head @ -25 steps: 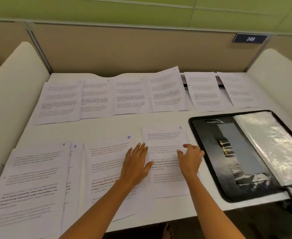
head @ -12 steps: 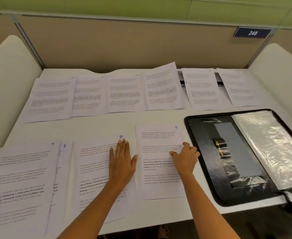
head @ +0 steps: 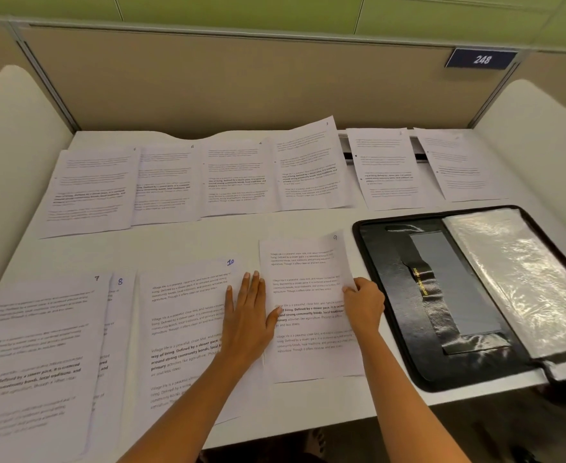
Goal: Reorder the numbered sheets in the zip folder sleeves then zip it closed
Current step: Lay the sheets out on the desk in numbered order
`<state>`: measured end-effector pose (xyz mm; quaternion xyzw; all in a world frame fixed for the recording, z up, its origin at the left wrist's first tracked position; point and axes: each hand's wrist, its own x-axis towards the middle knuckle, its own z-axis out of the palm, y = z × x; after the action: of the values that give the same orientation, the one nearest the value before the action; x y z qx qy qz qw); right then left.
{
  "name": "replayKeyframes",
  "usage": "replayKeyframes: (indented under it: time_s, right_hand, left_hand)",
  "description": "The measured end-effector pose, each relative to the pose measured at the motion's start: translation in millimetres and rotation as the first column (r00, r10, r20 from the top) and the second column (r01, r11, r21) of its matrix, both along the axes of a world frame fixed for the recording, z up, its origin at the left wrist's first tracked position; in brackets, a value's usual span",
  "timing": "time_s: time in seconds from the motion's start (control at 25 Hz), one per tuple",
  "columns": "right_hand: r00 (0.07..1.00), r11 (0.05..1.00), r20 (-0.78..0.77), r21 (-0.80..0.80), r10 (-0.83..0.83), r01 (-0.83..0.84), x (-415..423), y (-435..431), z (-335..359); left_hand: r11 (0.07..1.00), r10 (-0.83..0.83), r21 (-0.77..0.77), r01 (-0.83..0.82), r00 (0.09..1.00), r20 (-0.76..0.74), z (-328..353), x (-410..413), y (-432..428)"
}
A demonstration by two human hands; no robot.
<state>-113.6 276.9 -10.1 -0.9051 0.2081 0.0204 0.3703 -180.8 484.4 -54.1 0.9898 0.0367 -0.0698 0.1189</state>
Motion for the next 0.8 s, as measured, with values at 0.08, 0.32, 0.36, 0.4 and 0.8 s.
replayKeyframes:
  time_s: [0.08,0.32,0.36,0.4,0.8]
  right_hand:
    - [1.000,0.997,0.021,0.081,-0.007,0.006,0,-3,8]
    - [0.992,0.957,0.123,0.286,0.008,-0.043,11,-15,46]
    - [0.990,0.943,0.140,0.331,-0.001,-0.046,13,-15,53]
    - [0.988,0.928,0.155,0.368,-0.008,-0.051,15,-14,59]
    - [0.992,0.786,0.062,0.605,0.110,-0.125,4,61,65]
  left_hand:
    - [1.000,-0.022,-0.005,0.022,1.000,0.019,3,1,0]
    - [0.921,0.169,-0.368,-0.125,0.982,0.088,33,14,6]
    - [0.861,0.234,-0.477,-0.176,0.970,0.065,43,17,7]
    - [0.774,0.309,-0.586,-0.242,0.951,0.016,55,20,8]
    - [-0.057,0.407,-0.885,-0.463,0.798,-0.444,77,24,97]
